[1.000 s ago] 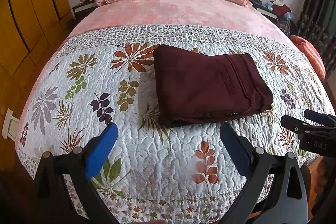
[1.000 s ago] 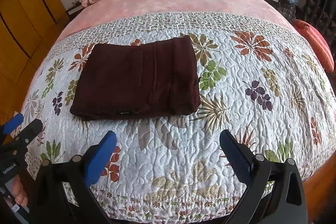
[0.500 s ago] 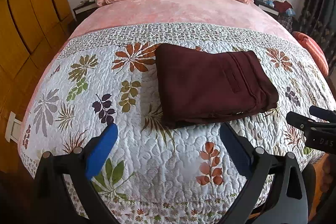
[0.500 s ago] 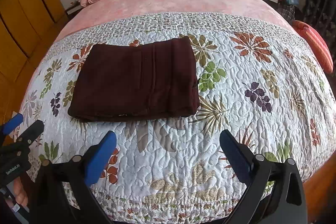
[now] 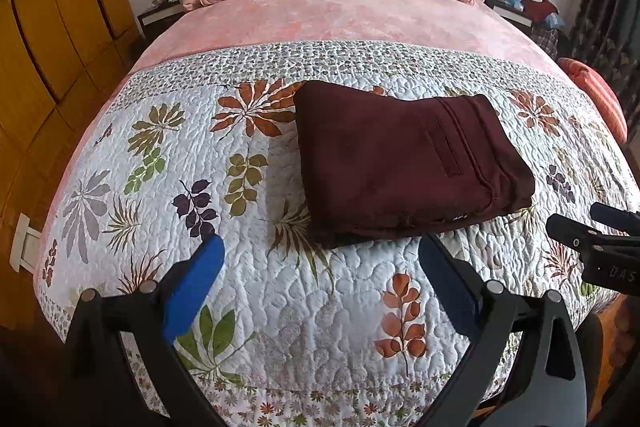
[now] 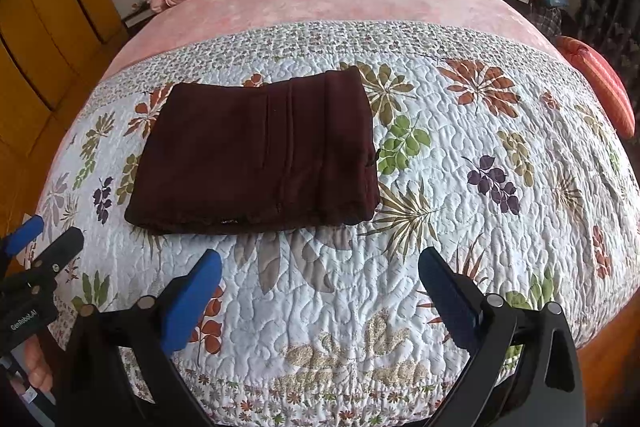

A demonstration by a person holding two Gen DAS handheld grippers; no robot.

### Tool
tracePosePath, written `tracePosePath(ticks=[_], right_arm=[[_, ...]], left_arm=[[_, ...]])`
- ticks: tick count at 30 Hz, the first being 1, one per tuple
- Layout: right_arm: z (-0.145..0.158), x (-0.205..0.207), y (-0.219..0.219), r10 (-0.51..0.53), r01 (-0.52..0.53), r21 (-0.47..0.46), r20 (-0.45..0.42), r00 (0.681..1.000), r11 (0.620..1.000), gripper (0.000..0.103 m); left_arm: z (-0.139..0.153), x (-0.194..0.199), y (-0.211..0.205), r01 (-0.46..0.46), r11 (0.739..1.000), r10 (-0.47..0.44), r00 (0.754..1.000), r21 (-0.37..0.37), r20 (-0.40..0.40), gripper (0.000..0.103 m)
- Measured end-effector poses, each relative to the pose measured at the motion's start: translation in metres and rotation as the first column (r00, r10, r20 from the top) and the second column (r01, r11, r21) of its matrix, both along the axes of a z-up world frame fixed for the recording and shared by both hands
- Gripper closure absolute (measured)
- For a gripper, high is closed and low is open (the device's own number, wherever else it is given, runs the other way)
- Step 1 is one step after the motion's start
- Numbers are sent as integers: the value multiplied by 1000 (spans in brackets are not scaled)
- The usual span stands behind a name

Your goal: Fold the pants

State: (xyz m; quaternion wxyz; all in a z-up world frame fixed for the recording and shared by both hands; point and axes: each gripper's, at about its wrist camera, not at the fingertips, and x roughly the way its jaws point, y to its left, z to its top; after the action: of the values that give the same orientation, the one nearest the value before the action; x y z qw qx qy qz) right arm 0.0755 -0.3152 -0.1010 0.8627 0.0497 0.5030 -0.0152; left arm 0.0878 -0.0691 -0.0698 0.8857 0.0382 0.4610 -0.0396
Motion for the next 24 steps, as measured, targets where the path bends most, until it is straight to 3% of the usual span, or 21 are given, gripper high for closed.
tracePosePath(ticks=[24], right_arm=[[-5,2,0,-4,4,0,-9,1000,1000,4]], left_arm=[[-3,1,-2,-5,1000,5,1000,2,-20,6]])
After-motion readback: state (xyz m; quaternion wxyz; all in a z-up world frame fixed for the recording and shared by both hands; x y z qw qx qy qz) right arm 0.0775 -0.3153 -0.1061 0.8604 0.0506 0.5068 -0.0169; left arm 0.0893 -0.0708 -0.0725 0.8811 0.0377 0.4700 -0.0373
